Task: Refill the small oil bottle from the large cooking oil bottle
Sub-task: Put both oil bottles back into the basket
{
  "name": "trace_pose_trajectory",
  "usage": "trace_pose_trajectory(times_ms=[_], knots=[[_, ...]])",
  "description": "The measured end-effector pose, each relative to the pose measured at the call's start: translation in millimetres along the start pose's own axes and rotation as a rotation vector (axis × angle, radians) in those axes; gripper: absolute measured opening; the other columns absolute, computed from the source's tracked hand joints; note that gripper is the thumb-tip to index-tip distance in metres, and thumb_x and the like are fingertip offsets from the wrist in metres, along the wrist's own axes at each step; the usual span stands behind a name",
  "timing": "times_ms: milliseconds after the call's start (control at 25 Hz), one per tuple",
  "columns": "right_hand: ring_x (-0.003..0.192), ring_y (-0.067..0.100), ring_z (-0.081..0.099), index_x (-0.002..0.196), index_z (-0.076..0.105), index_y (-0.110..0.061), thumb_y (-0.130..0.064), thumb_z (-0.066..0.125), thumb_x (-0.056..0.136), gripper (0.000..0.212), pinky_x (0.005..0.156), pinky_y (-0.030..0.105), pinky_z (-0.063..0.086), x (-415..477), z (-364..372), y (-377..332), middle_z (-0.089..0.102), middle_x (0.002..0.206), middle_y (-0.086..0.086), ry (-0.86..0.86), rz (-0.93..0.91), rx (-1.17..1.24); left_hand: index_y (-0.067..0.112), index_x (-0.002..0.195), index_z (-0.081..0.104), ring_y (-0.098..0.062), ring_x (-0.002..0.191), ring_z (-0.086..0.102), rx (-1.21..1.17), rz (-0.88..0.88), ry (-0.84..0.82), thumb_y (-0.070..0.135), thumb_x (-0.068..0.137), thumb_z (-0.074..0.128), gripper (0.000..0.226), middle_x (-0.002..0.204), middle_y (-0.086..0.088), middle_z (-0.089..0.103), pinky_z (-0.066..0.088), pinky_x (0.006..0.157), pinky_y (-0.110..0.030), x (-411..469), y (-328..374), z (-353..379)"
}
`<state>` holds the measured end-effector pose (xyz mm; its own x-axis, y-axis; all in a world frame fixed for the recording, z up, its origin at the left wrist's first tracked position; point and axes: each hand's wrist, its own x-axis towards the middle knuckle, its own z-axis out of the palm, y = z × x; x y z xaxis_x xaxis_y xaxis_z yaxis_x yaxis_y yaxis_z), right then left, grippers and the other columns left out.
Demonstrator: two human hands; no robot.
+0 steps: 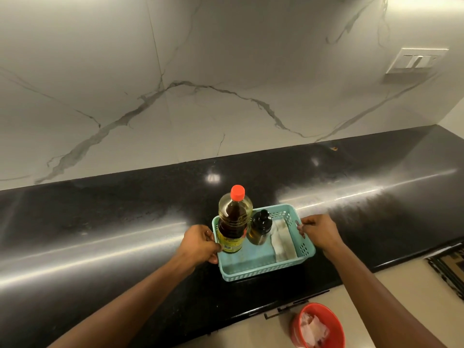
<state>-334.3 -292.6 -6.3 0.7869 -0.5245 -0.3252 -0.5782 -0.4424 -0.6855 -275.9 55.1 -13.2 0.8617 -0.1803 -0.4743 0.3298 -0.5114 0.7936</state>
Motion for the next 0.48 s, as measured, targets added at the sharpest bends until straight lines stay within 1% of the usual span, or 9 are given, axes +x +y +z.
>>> trace_pose_trajectory(times_ms=[120, 160, 240, 280, 400, 480], knots=[[0.085, 0.022, 0.077, 0.107, 0.082, -0.009, -0.007, 0.076, 0.097, 0.012, 0.083, 0.044, 0.066, 5, 5, -8, 0.079, 0.087, 0.005, -0.009, -0.005, 0.0, -0.001, 0.086, 0.065, -0.024, 0.052, 0.077, 0.029, 0.044, -0.004, -0.011, 0.084, 0.082, 0.02, 0.061, -0.014, 0.076, 0.065, 0.055, -0.034, 6, 6, -11], [0.085, 0.022, 0.077, 0.106, 0.082, -0.009, -0.007, 0.076, 0.096, 0.012, 0.085, 0.046, 0.066, 8, 6, -13, 0.079, 0.085, 0.004, -0.002, -0.015, -0.001, -0.002, 0.087, 0.066, -0.024, 0.052, 0.077, 0.037, 0.058, -0.009, -0.011, 0.084, 0.082, 0.018, 0.062, -0.014, 0.076, 0.065, 0.055, -0.033, 10, 10, -17], [0.084, 0.022, 0.078, 0.106, 0.083, -0.01, -0.008, 0.077, 0.095, 0.012, 0.086, 0.049, 0.066, 16, 8, -28, 0.079, 0.084, 0.003, 0.022, -0.027, 0.007, -0.007, 0.092, 0.068, -0.027, 0.057, 0.079, 0.047, 0.074, -0.012, -0.011, 0.084, 0.082, 0.016, 0.07, -0.021, 0.079, 0.066, 0.057, -0.034, 20, 21, -32], [0.084, 0.022, 0.078, 0.105, 0.083, -0.011, -0.008, 0.077, 0.095, 0.013, 0.086, 0.049, 0.066, 21, 8, -37, 0.08, 0.085, 0.003, 0.033, -0.027, 0.014, -0.008, 0.094, 0.068, -0.028, 0.058, 0.079, 0.042, 0.076, 0.0, -0.011, 0.083, 0.082, 0.017, 0.074, -0.023, 0.079, 0.066, 0.058, -0.035, 26, 28, -41], [0.084, 0.017, 0.077, 0.099, 0.085, -0.016, -0.009, 0.076, 0.095, 0.012, 0.084, 0.047, 0.066, 41, 4, -75, 0.08, 0.085, 0.0, 0.056, -0.078, -0.021, -0.007, 0.094, 0.069, -0.028, 0.06, 0.08, 0.035, 0.111, 0.048, -0.011, 0.081, 0.083, 0.019, 0.076, -0.022, 0.08, 0.067, 0.059, -0.036, 48, 51, -65], [0.083, 0.018, 0.076, 0.096, 0.085, -0.016, -0.008, 0.074, 0.096, 0.013, 0.073, 0.04, 0.064, 57, 1, -103, 0.081, 0.086, 0.002, 0.05, -0.13, -0.027, -0.013, 0.097, 0.07, -0.026, 0.06, 0.078, 0.034, 0.121, 0.067, -0.011, 0.081, 0.082, 0.019, 0.078, -0.024, 0.079, 0.067, 0.059, -0.035, 64, 68, -82]])
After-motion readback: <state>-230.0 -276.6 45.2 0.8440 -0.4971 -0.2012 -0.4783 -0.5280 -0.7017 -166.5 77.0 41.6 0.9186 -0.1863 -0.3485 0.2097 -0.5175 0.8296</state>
